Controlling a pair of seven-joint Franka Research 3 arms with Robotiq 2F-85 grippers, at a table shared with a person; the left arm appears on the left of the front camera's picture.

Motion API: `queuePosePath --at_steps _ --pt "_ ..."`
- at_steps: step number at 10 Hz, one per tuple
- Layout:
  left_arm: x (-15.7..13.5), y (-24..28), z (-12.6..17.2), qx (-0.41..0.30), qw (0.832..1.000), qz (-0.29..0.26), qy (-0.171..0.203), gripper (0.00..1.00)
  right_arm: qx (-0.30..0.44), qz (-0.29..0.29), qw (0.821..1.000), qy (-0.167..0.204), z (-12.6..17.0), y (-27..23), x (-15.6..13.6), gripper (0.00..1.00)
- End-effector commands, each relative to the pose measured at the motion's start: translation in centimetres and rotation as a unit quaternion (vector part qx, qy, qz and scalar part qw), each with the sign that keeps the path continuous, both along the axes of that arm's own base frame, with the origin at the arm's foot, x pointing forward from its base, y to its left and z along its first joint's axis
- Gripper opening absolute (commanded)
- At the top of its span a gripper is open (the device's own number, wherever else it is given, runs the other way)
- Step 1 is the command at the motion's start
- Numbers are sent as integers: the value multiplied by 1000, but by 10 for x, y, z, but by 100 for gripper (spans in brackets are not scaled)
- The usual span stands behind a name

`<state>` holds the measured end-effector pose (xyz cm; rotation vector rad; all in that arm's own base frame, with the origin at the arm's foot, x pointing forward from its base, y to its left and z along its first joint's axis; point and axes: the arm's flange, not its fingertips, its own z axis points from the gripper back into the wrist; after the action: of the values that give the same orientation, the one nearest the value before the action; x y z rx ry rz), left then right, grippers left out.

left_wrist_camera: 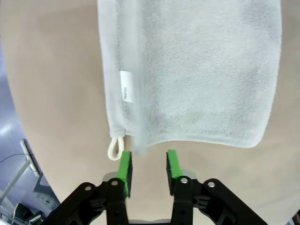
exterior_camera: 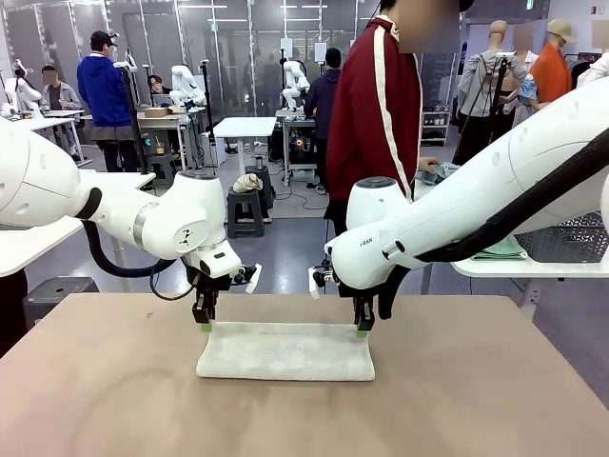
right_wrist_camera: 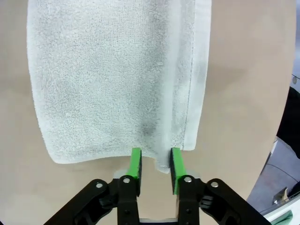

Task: Fold the towels and place them in the basket.
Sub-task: When a person lays out a Towel with hook on the table, fold it in half twice.

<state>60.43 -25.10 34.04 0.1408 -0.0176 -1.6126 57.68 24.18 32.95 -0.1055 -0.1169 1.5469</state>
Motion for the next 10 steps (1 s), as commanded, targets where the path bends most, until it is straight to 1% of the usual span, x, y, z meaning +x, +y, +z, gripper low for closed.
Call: queuePosePath --at_steps 1,2,3,4,5,6,7,8,9,10 --pt "-4 12 10 10 999 10 -31 57 3 6 1000 -19 14 -6 -2 55" --pt "-9 22 21 2 999 10 -34 64 6 5 1000 -25 31 -8 -8 64" --pt "-20 31 39 -21 1000 2 -21 64 15 -4 1000 -18 52 -10 -20 64" --pt "-37 42 63 -46 999 -2 -2 64 39 -39 998 17 81 -10 -39 64" --pt "-55 57 89 -73 997 0 12 64 50 -73 996 29 111 -12 -62 64" --pt "-72 76 113 -107 994 -1 13 64 73 -134 988 30 141 -13 -85 64" --pt "-84 90 126 -136 991 1 15 64 111 -207 971 36 158 -16 -101 64" --pt "-94 100 129 -154 988 9 4 64 160 -279 945 59 166 -22 -112 64" --pt "-101 106 123 -170 985 5 6 64 189 -326 924 61 166 -28 -120 64" --pt "-105 110 115 -183 983 3 13 64 234 -395 886 70 164 -32 -130 64"
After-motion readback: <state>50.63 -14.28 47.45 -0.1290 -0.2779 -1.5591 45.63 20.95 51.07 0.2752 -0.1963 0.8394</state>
